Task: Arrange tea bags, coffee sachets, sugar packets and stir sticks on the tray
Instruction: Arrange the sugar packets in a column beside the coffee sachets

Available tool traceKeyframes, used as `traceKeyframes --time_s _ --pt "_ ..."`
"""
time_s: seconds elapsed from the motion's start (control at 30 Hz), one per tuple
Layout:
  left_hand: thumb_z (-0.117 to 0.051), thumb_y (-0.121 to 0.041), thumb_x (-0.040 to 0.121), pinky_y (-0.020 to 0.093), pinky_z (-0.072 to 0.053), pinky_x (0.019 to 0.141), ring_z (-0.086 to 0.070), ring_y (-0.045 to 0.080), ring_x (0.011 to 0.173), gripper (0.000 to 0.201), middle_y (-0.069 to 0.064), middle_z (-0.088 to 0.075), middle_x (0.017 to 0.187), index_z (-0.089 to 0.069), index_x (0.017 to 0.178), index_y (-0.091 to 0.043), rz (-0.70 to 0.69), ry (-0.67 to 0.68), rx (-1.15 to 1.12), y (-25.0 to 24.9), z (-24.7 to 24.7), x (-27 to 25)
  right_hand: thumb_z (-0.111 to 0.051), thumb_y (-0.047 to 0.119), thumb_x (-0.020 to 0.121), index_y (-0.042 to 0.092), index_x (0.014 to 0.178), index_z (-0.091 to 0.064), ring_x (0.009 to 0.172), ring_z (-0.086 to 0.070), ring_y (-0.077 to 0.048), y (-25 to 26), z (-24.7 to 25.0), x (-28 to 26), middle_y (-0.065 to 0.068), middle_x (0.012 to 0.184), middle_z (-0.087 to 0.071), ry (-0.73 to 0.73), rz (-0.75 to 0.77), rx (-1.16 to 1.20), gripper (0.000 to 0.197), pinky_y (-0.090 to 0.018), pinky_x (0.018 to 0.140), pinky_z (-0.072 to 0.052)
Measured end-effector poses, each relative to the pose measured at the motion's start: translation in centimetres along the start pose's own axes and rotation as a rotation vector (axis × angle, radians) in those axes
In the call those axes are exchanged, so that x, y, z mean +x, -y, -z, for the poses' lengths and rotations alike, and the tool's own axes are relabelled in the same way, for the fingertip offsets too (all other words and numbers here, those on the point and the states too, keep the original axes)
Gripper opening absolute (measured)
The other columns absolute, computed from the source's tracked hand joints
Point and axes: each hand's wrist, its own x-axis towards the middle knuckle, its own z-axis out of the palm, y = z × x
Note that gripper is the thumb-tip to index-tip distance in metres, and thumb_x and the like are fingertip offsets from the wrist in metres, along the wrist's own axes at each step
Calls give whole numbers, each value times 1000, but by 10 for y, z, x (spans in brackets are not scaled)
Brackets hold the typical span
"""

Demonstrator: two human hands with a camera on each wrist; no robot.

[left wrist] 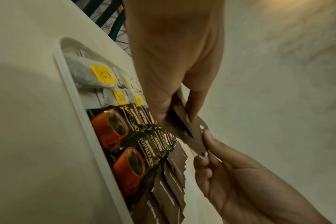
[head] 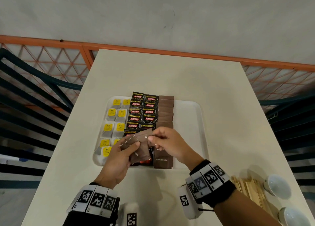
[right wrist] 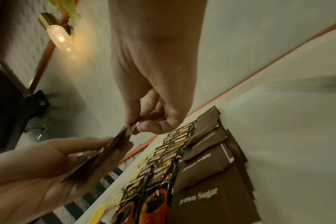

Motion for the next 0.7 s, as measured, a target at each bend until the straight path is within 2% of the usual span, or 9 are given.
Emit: traceKeyframes --time_s 0.1,0.23,0.33,0.43,0.53,0.6,0.7 --pt "-54 5 85 36 -60 62 -68 21 82 35 14 -67 101 -58 119 -5 -2 -35 40 0 5 -1 -58 17 90 18 83 -61 59 -53 -4 -1 7 2 5 67 -59 -32 -10 65 7 -15 58 -47" --pt "-51 7 87 25 -56 51 -69 14 74 31 8 -68 95 -62 106 -15 -5 -99 30 1 14 -1 -55 16 92 15 84 -59 65 -55 -9 -5 17 7 -1 72 -59 -84 -63 171 9 -18 63 -48" --pt "-51 6 87 24 -56 52 -69 11 69 31 8 -67 95 -63 103 -17 -10 -124 18 3 16 0 -54 14 92 13 85 -59 65 -56 -8 -8 23 11 0 71 -60 -102 -57 199 9 -18 61 -48" --pt "-53 3 87 25 -57 56 -69 15 73 29 7 -68 94 -61 109 -15 -13 -119 9 2 16 0 -55 12 91 10 88 -60 60 -55 -8 -10 31 18 0 68 -60 -174 -71 180 7 -17 56 -46" --pt "-49 1 90 29 -58 57 -70 16 72 29 11 -67 97 -57 116 -9 -3 -113 -54 2 18 1 -56 12 91 14 85 -61 60 -50 -10 -13 47 32 0 70 -59 -353 -120 182 7 -18 55 -42" --pt "-46 2 91 33 -58 56 -67 24 84 32 16 -65 104 -53 121 -4 12 -114 -108 1 21 2 -56 14 91 14 85 -61 61 -47 -7 -13 57 41 3 71 -57 -443 -147 157 7 -16 56 -37" --pt "-42 6 88 33 -57 55 -61 29 95 37 19 -60 113 -50 123 -1 35 -105 -160 2 26 6 -56 14 91 10 95 -60 60 -45 -2 -15 64 52 8 72 -55 -447 -182 131 7 -9 53 -36"
